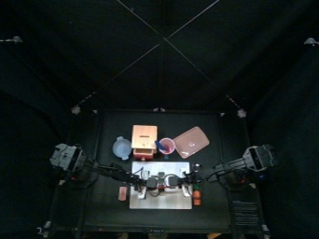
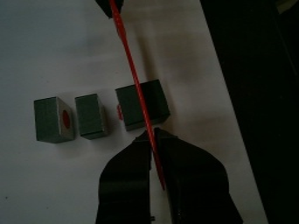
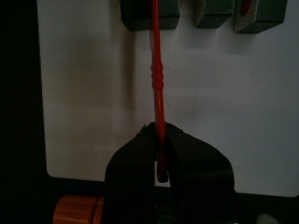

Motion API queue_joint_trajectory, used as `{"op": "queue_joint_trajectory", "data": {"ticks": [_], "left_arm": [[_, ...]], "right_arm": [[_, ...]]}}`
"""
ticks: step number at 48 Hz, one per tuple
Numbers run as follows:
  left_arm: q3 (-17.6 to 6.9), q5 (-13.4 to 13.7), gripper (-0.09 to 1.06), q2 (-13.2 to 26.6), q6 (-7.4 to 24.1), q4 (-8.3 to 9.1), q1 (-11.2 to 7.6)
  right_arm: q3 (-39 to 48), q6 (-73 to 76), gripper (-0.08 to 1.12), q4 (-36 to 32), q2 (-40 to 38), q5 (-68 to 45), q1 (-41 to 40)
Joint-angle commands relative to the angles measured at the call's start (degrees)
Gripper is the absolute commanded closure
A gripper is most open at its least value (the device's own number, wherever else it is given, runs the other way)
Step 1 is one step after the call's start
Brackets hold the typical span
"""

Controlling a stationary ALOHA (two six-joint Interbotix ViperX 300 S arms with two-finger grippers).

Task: Place sushi on board then cut the sushi with the knife then place the pieces on the plate
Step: Cut the sushi into 4 pieces

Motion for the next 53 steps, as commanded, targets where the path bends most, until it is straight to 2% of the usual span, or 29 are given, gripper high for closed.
{"op": "queue_joint_trajectory", "data": {"ticks": [1,18,38,45,53], "left_arm": [[-1.49,-0.35,0.53,-0.44,0.18,0.26,-0.26],[-1.76,-0.35,0.53,2.02,0.09,0.09,-0.26],[-2.90,-0.70,0.53,5.19,0.09,-0.35,-1.49],[-3.08,-0.53,0.53,4.83,0.09,-0.70,-2.37],[-3.08,-0.35,0.53,3.78,0.09,-0.70,-2.46]], "right_arm": [[-1.32,-0.09,0.70,-0.18,-1.58,-0.79,-0.44],[-1.41,-0.18,0.70,1.14,1.23,-2.29,-0.09],[-1.93,-0.09,0.70,4.48,5.27,-5.19,1.49],[-2.46,-0.09,0.70,5.98,5.10,-4.92,2.81],[-3.25,-0.18,0.70,5.80,4.48,-4.04,2.72]]}}
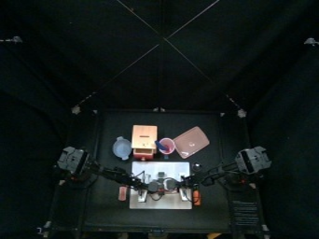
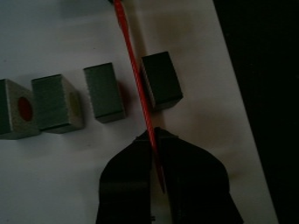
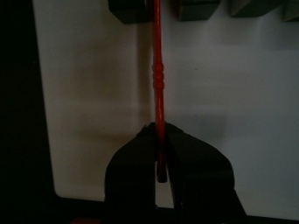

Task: Place sushi on board then cut the sushi with the knife then place the pieces on the plate
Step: Cut the sushi into 4 pieces

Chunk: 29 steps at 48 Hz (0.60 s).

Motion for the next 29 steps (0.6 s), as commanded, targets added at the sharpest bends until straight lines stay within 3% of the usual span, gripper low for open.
{"op": "queue_joint_trajectory", "data": {"ticks": [1,20,29], "left_arm": [[-1.58,-0.18,0.53,-2.11,0.09,0.09,-0.09],[-0.35,-0.18,0.49,-5.98,0.18,0.44,2.11],[-0.09,-0.09,0.37,-7.21,0.18,0.35,2.81]], "right_arm": [[-2.02,-0.18,0.70,-0.44,-2.02,0.18,-0.35],[-2.90,-0.18,0.70,-3.78,-3.60,4.39,-1.05],[-2.90,-0.18,0.70,-4.48,-4.83,4.75,-1.49]]}}
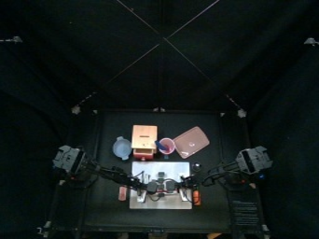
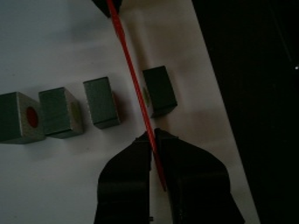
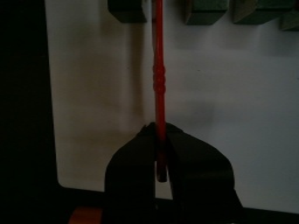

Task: Place sushi on board then cut the sushi with the knife then place the pieces on the plate
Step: Cut the sushi into 4 pieces

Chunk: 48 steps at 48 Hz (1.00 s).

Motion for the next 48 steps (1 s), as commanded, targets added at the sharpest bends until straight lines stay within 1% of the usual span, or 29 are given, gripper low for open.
{"op": "queue_joint_trajectory", "data": {"ticks": [1,5,12,16,23,26,31,35,38,42,48], "left_arm": [[-0.70,-0.18,0.35,-2.46,0.09,0.09,0.79],[-0.70,0.18,0.26,-2.99,0.00,0.00,1.14],[-0.62,0.53,0.11,-3.34,-0.09,-0.70,1.41],[-0.70,0.53,0.07,-3.69,-0.09,-0.88,1.76],[-0.44,0.62,0.06,-5.71,0.09,-0.35,2.55],[-0.09,0.62,0.06,-6.94,0.09,0.26,2.99],[0.97,-0.35,0.06,-8.96,0.26,2.29,3.87],[1.58,-1.14,0.06,-9.93,0.18,4.31,4.66],[2.20,-1.58,0.06,-10.46,0.18,5.19,5.19],[2.90,-2.02,0.06,-11.07,0.18,5.71,6.15],[3.60,-2.81,0.06,-11.87,0.18,5.71,7.38]], "right_arm": [[-1.49,-0.18,0.70,-0.26,-2.90,-0.26,-0.53],[-1.49,-0.18,0.70,-0.26,-3.25,-0.26,-0.53],[-1.49,-0.09,0.70,-0.26,-3.69,0.09,-0.70],[-1.58,-0.09,0.70,-0.26,-4.13,0.97,-1.14],[-1.93,-0.09,0.70,-0.26,-5.71,3.16,-1.85],[-1.76,-0.09,0.70,-0.35,-7.29,4.92,-2.55],[-0.79,-0.09,0.70,-0.26,-10.63,6.15,-4.39],[0.26,-0.09,0.70,-0.26,-13.01,6.59,-5.54],[1.41,-0.09,0.70,-0.26,-14.85,7.03,-6.42],[3.52,0.00,0.70,0.35,-17.40,7.73,-7.38],[6.50,0.44,0.70,3.08,-20.30,8.26,-7.65]]}}
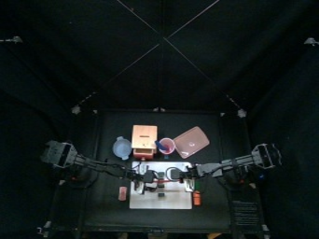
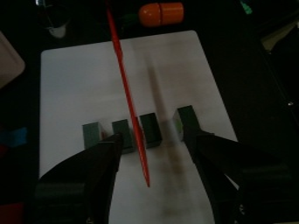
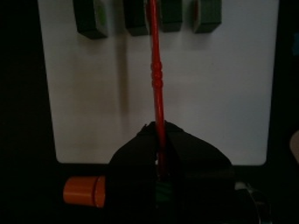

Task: Place sushi on board then cut the sushi with the knife then place the pieces on the plate
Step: Cut the sushi into 4 pieces

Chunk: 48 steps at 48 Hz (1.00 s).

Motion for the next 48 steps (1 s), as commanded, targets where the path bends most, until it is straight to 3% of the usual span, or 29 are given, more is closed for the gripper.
{"op": "queue_joint_trajectory", "data": {"ticks": [1,15,21,32,48], "left_arm": [[-0.18,-1.23,0.06,-1.76,-0.09,0.18,1.23],[0.35,-3.60,0.06,-1.41,0.09,2.11,2.55],[0.62,-4.48,0.06,-1.32,0.09,3.16,2.99],[1.93,-7.12,0.06,-0.79,0.09,4.66,4.04],[4.48,-10.37,0.06,-0.70,0.26,5.98,5.19]], "right_arm": [[1.58,0.09,0.70,2.99,-3.96,0.18,-0.26],[9.23,0.18,0.70,28.13,-12.39,4.57,-3.69],[12.30,2.64,0.70,34.72,-16.61,3.96,-4.48],[17.58,22.94,0.70,31.82,-21.88,2.55,-4.22],[16.44,50.54,0.67,20.74,-20.65,-1.76,1.49]]}}
